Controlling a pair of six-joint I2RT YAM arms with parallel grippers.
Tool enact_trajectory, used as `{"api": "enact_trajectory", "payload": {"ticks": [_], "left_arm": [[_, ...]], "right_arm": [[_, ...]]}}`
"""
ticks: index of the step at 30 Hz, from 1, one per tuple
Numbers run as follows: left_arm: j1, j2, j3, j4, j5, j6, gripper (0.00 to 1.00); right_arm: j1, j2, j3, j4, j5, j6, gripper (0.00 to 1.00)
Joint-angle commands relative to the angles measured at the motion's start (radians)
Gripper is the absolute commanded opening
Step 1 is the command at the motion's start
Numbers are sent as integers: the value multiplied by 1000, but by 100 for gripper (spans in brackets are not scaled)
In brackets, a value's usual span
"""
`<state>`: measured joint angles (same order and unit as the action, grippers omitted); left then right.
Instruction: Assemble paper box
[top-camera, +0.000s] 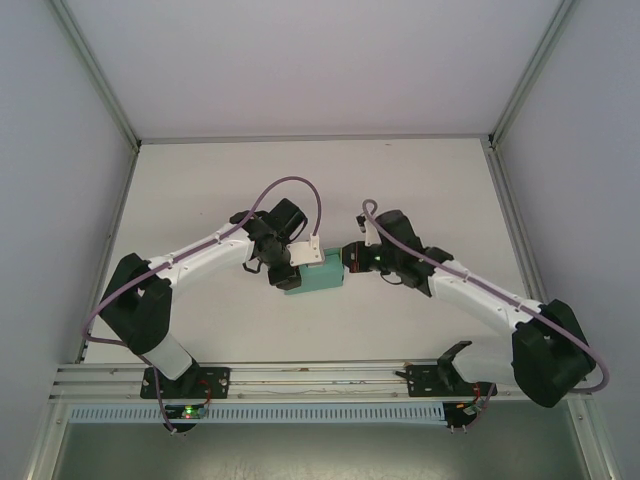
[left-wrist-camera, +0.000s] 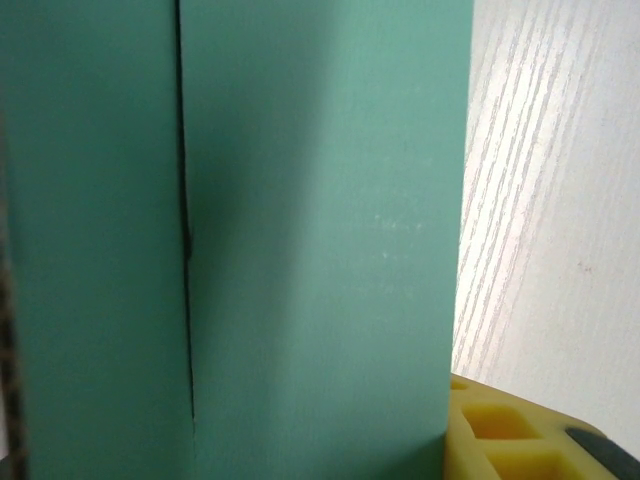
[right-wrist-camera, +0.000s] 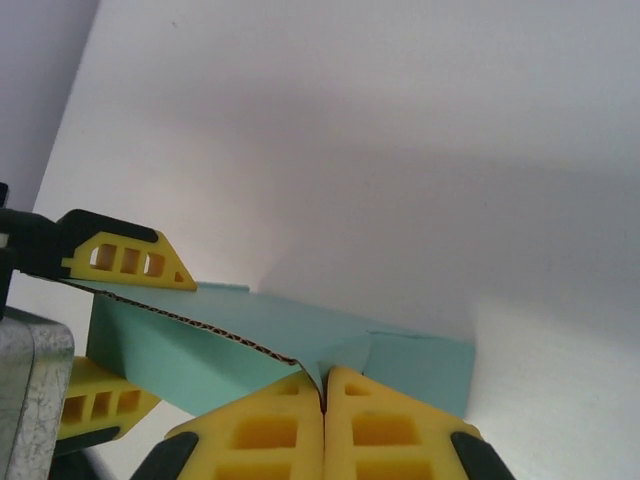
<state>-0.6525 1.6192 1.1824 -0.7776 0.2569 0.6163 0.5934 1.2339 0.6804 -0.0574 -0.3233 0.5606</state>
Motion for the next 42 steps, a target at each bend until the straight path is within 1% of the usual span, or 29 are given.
{"api": "enact_trajectory", "payload": {"ticks": [1,4,6,8,10,12,14,17,18,20,22,24,27,29,31,32,33,35,36,39,40,41,42], "left_arm": [[1,37,13,39,5,-56,41],[1,45,17,41,-2,-76,42],[1,45,17,43,5,-85,43],[1,44,13,50,2,-96,43],[0,44,13,48,1,-103,43],[1,39,12,49,-2,-116,47],[1,29,10,53,-1,-123,48],[2,8,5,65,8,-138,55],[0,1,5,70,7,-146,61],[-1,-14,1,78,6,-166,63],[0,-31,-14,93,-7,-183,71],[0,-43,-30,107,-15,-198,71],[-1,-51,-38,108,-35,-227,74],[-1,-62,-44,114,-61,-246,80],[0,-82,-44,126,-88,-283,82],[0,-93,-45,129,-94,-302,85],[-1,-108,-46,133,-106,-331,97],[-1,-139,-57,142,-141,-382,98],[0,-157,-69,154,-174,-414,100],[3,-204,-99,181,-310,-529,100],[9,-211,-102,176,-337,-567,100],[21,-217,-97,159,-344,-606,95],[34,-219,-86,136,-333,-636,85]], "right_arm": [[65,-12,-148,49,31,-31,0],[84,-32,-195,100,57,25,0],[129,-49,-210,98,126,-8,0],[149,-57,-228,96,169,-33,0],[155,-59,-243,77,210,-39,0],[168,-59,-242,37,279,-38,0],[182,-59,-232,9,322,-40,0],[200,-59,-207,-11,371,-31,0],[208,-58,-194,-28,401,-23,0],[232,-50,-161,-72,481,8,0],[249,-39,-139,-85,506,23,0],[263,-25,-128,-81,521,36,0],[275,7,-115,-76,544,35,0],[277,33,-101,-77,556,36,0],[277,61,-82,-95,568,34,0],[271,73,-71,-107,578,33,0],[279,86,-62,-116,586,29,0],[282,103,-48,-122,594,22,0],[283,113,-42,-120,592,12,0],[284,137,-22,-122,587,-9,0],[284,141,-15,-127,587,-16,0],[285,144,-8,-130,582,-18,0],[286,144,-3,-132,580,-29,0]]}}
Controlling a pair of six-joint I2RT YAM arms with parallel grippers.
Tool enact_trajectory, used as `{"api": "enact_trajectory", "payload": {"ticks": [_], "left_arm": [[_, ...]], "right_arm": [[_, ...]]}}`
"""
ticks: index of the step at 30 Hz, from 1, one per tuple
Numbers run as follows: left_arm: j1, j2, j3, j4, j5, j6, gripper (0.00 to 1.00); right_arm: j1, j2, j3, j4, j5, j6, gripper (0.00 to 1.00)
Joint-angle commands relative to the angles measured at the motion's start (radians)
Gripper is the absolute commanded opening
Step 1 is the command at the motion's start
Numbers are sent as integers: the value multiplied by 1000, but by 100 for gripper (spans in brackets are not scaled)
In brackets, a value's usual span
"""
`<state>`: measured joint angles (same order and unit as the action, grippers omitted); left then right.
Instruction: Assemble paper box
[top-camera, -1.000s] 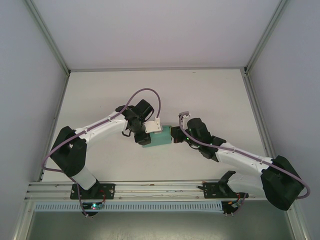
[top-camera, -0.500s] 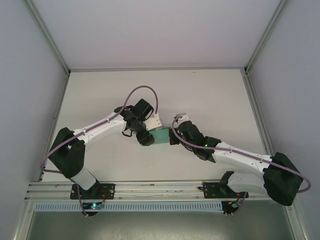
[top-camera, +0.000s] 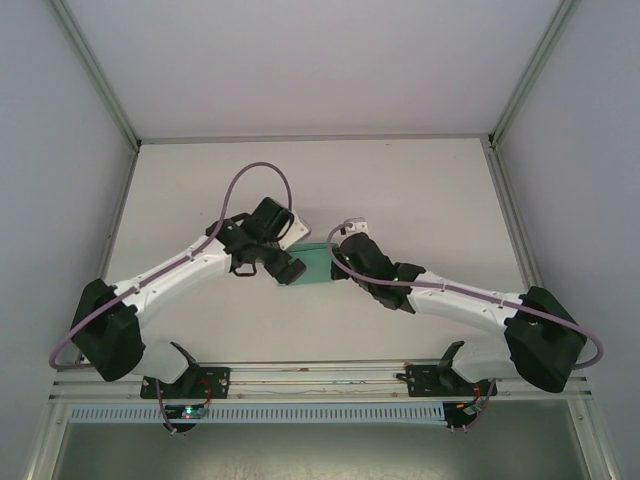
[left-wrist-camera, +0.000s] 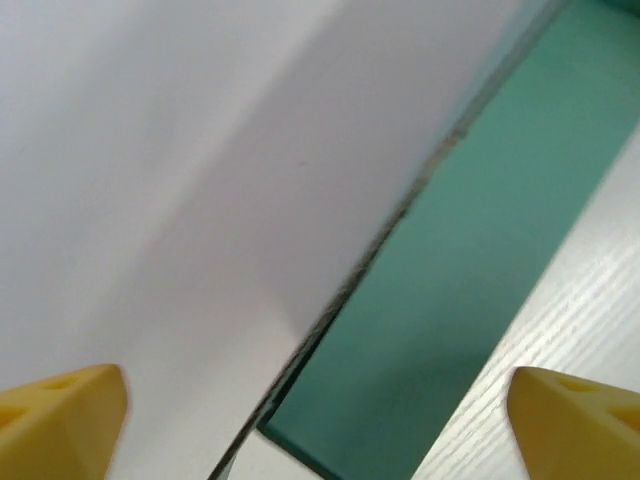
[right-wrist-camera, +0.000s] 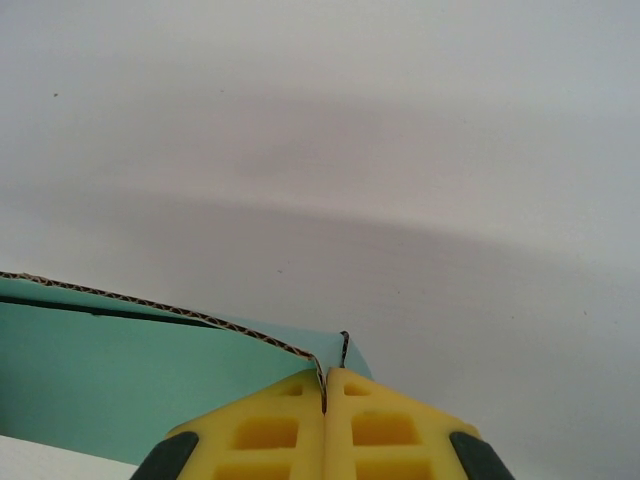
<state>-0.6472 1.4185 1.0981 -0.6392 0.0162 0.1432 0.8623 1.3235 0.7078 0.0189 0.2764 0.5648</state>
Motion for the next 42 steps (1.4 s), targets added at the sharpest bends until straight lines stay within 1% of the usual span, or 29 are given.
{"api": "enact_trajectory", "payload": {"ticks": [1,5,8,15,16,17,19,20,21,24,25,26,29,30,32,34,35,36,40,42], "left_arm": [[43,-20,2,-17,-89,-185,76],[70,-33,-17,-14,-39,-186,56],[70,-36,-23,-32,-14,-194,44],[70,-68,-59,-35,-54,-228,45],[71,-69,-58,-42,-55,-233,49],[69,-70,-60,-46,-55,-234,55],[70,-73,-63,-46,-61,-239,55],[70,-75,-66,-43,-59,-239,49],[70,-75,-65,-41,-55,-235,46],[69,-74,-59,-54,-43,-247,34],[69,-75,-61,-57,-44,-254,27],[69,-74,-63,-63,-48,-265,22],[68,-81,-63,-72,-54,-304,11],[67,-82,-62,-73,-48,-320,5],[60,-88,-50,-80,-51,-367,1],[60,-89,-33,-95,-63,-458,0],[61,-85,-23,-107,-56,-509,0],[58,-83,-20,-114,-24,-538,0],[56,-82,-19,-142,8,-669,0],[54,-71,-1,-178,32,-697,0]], "right_arm": [[18,53,-28,-208,-20,-37,0],[21,48,-21,-208,-25,-51,0],[22,48,-16,-218,-21,-50,0],[24,46,-16,-227,-30,-49,0],[24,46,-15,-229,-26,-47,0],[24,45,-12,-232,-26,-49,0],[26,46,-10,-230,-33,-54,0],[26,50,-8,-231,-35,-54,0],[27,53,-7,-231,-38,-57,0],[28,63,4,-248,-29,-51,0],[29,65,5,-249,-29,-54,0],[30,65,6,-249,-26,-54,0],[38,64,12,-251,-24,-50,0],[42,65,14,-255,-13,-45,0],[55,67,22,-269,8,-29,0],[73,68,28,-278,32,1,0],[83,68,27,-276,42,16,0],[96,69,28,-276,53,35,0],[136,83,26,-264,95,93,0],[152,103,37,-264,107,116,0]]}}
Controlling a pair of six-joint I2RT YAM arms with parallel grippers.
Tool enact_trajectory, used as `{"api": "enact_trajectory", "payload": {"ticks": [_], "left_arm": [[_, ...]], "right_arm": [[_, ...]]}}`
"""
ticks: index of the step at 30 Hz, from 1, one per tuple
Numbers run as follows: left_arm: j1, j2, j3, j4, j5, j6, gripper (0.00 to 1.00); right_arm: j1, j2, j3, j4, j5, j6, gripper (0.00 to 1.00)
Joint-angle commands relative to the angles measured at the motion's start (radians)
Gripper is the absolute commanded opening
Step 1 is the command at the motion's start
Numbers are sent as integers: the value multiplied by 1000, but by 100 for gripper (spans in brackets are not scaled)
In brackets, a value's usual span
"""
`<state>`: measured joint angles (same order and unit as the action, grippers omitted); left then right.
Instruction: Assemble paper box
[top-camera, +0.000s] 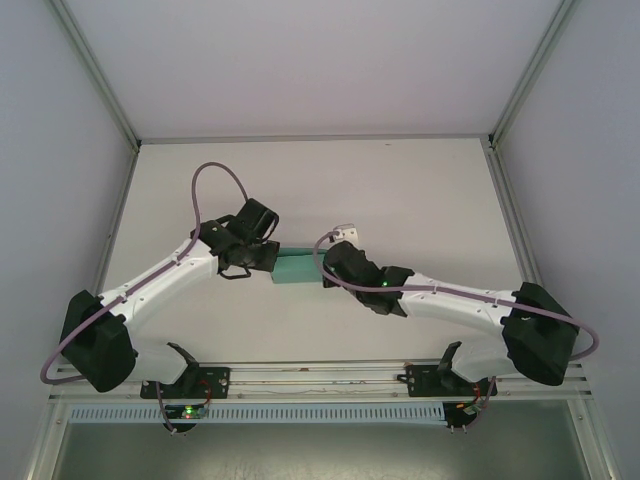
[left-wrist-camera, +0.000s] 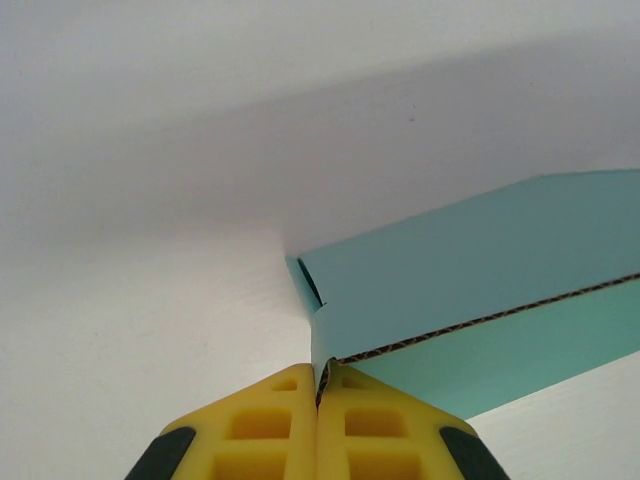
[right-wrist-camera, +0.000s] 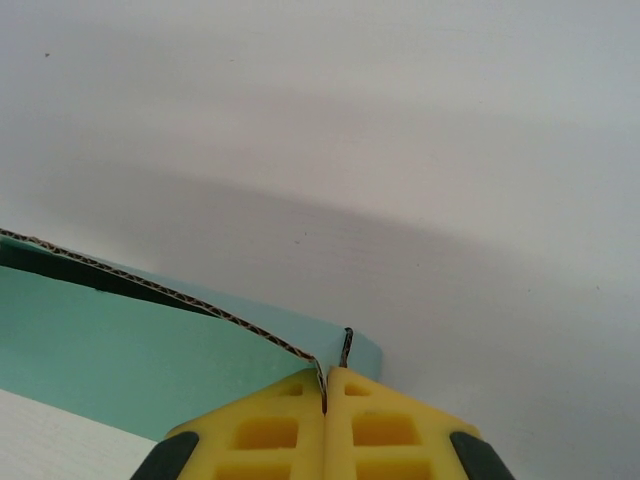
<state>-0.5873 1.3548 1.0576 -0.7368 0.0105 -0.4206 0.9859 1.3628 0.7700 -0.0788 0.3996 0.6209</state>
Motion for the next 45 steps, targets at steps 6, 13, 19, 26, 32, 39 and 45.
{"api": "enact_trajectory", "payload": {"ticks": [6,13,19,26,32,39,45], "left_arm": [[-30,41,38,-77,27,-165,0],[-44,57,-3,-8,82,-210,0],[-46,64,-28,19,126,-271,0],[-44,71,41,0,171,-279,0],[-30,126,100,-59,185,-307,0],[8,145,192,-124,205,-272,0],[28,191,243,-163,252,-251,0]], "right_arm": [[35,102,4,-170,-34,83,0],[35,109,3,-165,-35,95,0],[35,119,5,-160,-50,98,0],[33,108,-12,-151,-54,105,0],[25,116,-18,-143,-80,108,0],[15,119,-25,-141,-98,103,0],[10,131,-25,-138,-119,102,0]]}}
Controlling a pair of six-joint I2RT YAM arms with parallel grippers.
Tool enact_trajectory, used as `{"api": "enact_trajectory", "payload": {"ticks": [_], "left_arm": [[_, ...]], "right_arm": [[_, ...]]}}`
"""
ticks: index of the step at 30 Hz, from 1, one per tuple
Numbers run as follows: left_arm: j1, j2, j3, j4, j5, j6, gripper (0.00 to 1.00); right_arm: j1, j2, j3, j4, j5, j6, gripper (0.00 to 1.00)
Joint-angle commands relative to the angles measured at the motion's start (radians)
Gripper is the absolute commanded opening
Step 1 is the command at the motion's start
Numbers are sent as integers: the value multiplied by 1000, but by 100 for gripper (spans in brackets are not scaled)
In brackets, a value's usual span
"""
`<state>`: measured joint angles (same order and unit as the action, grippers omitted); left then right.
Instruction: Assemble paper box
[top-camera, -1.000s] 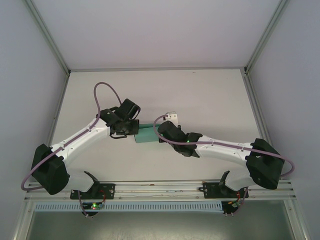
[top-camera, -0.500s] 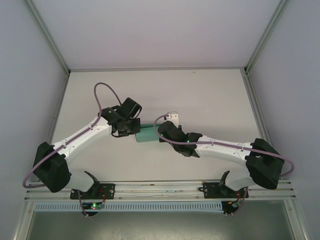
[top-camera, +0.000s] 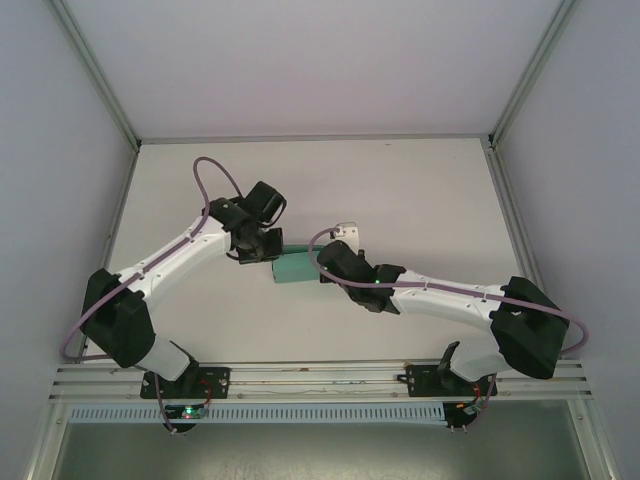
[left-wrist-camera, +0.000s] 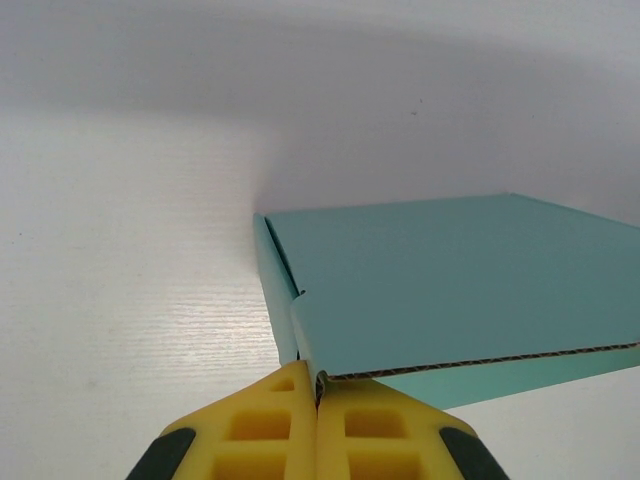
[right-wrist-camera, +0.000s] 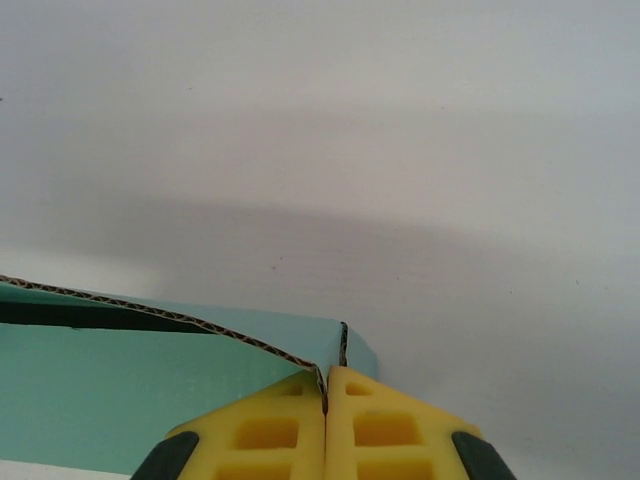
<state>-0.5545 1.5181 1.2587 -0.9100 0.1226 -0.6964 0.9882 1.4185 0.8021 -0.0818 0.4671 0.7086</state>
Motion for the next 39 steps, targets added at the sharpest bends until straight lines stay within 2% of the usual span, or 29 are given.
{"api": "enact_trajectory", "payload": {"ticks": [1,6,8,10,13,16,19,24,28,32,35,37,39], "left_arm": [[-3,32,38,9,138,20,0],[8,59,50,-13,148,59,0],[6,64,56,-32,120,98,0],[-4,53,6,-3,71,105,0],[-13,27,-114,101,108,77,0],[-58,2,-215,185,72,58,0],[-82,-13,-287,245,82,45,0],[-155,-73,-371,234,-107,94,0],[-162,-91,-444,289,-110,100,0],[-162,-96,-443,307,-138,93,0],[-162,-89,-425,303,-146,98,0],[-162,-82,-417,301,-147,109,0],[-161,-80,-415,306,-141,122,0]], "right_arm": [[8,75,-57,-134,-187,14,0],[3,81,-58,-135,-195,11,0],[2,79,-61,-134,-193,10,0],[0,75,-68,-127,-191,9,0],[-2,72,-75,-122,-191,13,0],[-1,67,-92,-106,-188,15,0],[-3,68,-101,-104,-189,14,0],[-2,51,-128,-80,-158,-19,0],[-1,37,-144,-53,-166,-49,0],[1,35,-141,-31,-184,-73,1],[-3,5,-120,-34,-191,-94,11],[-16,-38,-99,-36,-197,-111,27],[-38,-90,-84,-28,-205,-126,31]]}}
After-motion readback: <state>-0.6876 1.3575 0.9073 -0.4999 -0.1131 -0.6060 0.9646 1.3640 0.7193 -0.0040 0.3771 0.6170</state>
